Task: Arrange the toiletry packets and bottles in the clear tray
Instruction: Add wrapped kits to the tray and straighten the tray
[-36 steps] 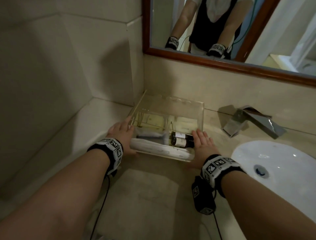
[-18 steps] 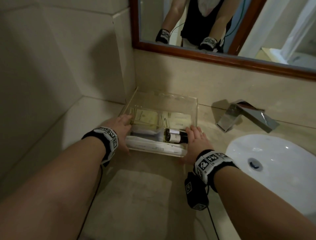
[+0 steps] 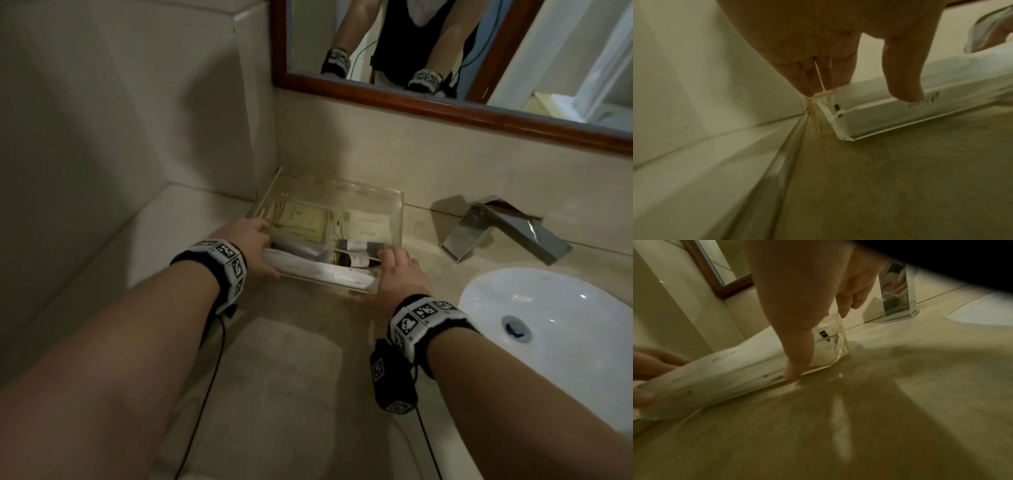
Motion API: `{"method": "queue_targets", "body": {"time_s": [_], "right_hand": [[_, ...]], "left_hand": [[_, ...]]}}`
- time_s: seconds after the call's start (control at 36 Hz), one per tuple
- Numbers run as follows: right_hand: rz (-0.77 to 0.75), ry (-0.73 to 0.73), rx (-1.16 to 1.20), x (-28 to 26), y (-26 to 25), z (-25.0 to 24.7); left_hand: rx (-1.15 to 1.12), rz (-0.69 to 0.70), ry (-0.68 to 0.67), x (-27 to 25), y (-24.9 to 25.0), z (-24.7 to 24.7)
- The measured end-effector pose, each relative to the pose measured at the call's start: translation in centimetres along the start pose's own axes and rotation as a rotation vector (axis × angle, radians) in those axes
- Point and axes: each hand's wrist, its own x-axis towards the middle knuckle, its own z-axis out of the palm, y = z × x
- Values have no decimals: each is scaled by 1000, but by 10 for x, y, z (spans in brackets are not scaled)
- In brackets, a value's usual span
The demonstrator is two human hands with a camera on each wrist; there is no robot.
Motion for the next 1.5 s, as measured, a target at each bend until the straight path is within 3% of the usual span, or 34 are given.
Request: {"method": "queue_targets", "body": {"time_s": [0.33, 0.53, 0.64, 0.75, 1.06, 1.25, 1.33, 1.5], "right_hand": [[-19, -59, -3, -5, 1, -1], [-55, -138, -148, -7, -7, -2], [-192, -92, -342, -5, -18, -2], [-304, -84, -377, 1, -35, 2], [-166, -165, -378, 17, -52, 7], [-96, -164, -250, 25, -60, 9], [-139, -112, -169, 22, -57, 8], [-245, 175, 105, 11, -9, 9]], "left_hand": [[32, 34, -2, -9, 11, -6], [199, 79, -141, -12, 23, -11], [270, 88, -200, -9, 26, -14], [315, 71, -216, -4, 28, -13], [327, -14, -122, 4, 37, 0], [298, -49, -59, 5, 35, 5], [260, -34, -42, 3, 35, 2], [141, -42, -24, 5, 27, -17]]}}
